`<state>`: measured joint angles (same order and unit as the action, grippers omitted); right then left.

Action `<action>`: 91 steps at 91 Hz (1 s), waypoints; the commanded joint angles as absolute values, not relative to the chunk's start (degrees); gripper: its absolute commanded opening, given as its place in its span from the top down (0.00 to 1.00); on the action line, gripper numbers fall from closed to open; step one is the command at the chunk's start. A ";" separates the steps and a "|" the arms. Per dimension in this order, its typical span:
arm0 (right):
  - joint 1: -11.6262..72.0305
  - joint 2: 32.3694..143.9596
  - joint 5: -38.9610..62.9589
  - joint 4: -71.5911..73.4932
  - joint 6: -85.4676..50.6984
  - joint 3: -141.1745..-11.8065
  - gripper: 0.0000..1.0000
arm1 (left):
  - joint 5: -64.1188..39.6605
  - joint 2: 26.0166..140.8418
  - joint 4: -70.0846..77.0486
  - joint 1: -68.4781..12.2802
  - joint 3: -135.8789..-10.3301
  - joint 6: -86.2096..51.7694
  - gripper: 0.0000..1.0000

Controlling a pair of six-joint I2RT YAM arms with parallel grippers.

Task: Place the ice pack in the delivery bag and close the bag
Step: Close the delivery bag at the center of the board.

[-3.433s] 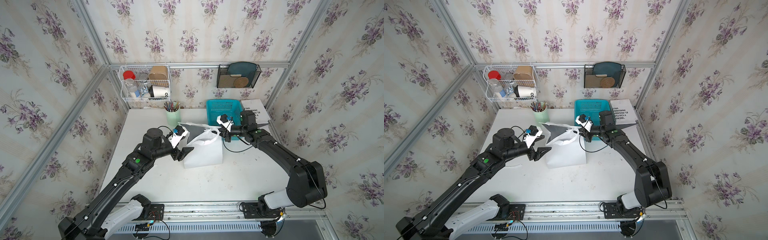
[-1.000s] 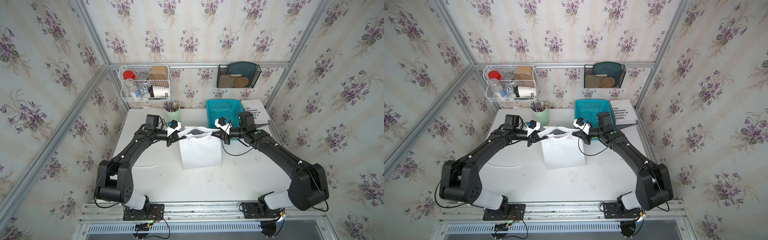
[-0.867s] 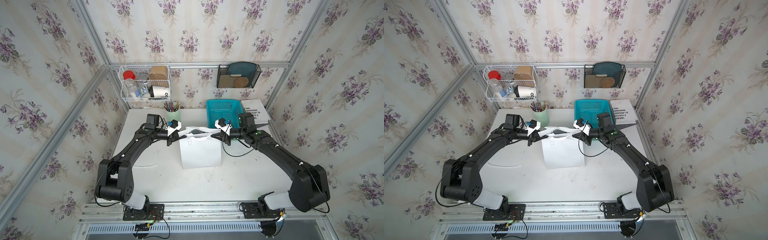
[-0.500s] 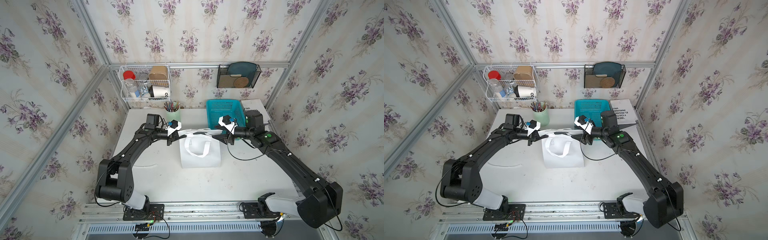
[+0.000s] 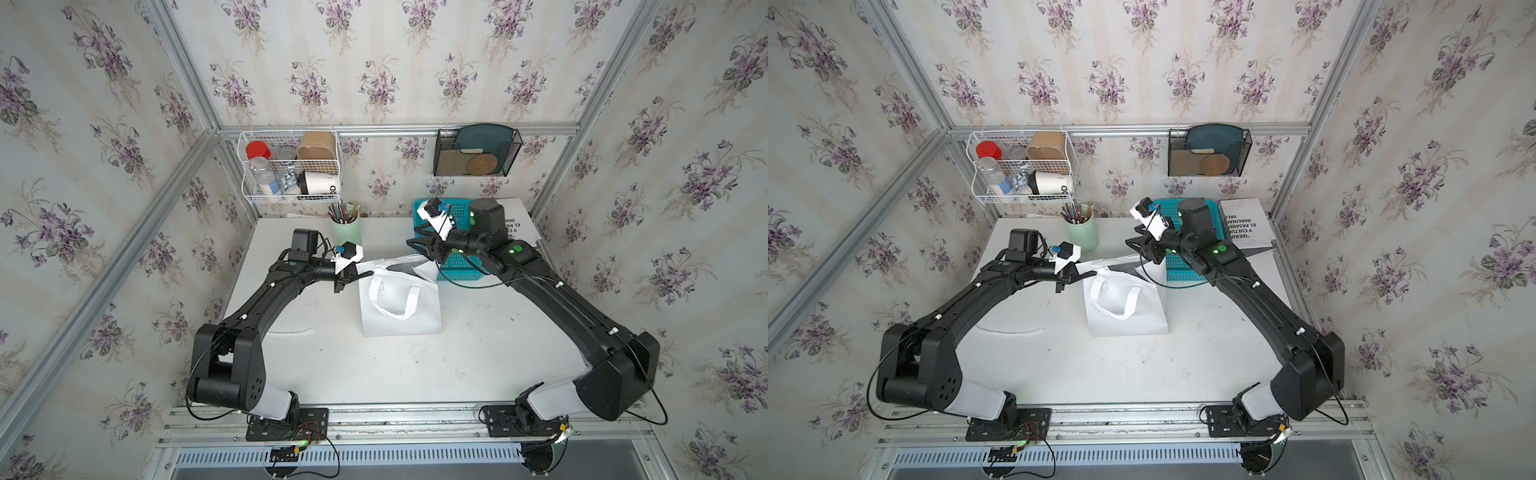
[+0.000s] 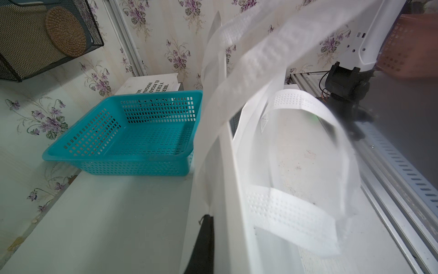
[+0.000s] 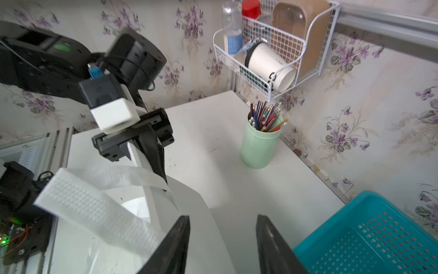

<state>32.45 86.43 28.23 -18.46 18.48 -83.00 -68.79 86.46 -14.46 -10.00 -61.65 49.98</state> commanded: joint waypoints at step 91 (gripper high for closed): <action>47.57 82.36 30.40 -25.25 27.56 -80.05 0.79 | -68.79 88.35 -7.33 -11.17 -62.45 44.15 1.00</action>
<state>46.54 80.86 36.80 -28.36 24.88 -79.75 -67.31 88.25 -9.26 -11.03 -61.91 44.01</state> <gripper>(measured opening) 0.196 0.072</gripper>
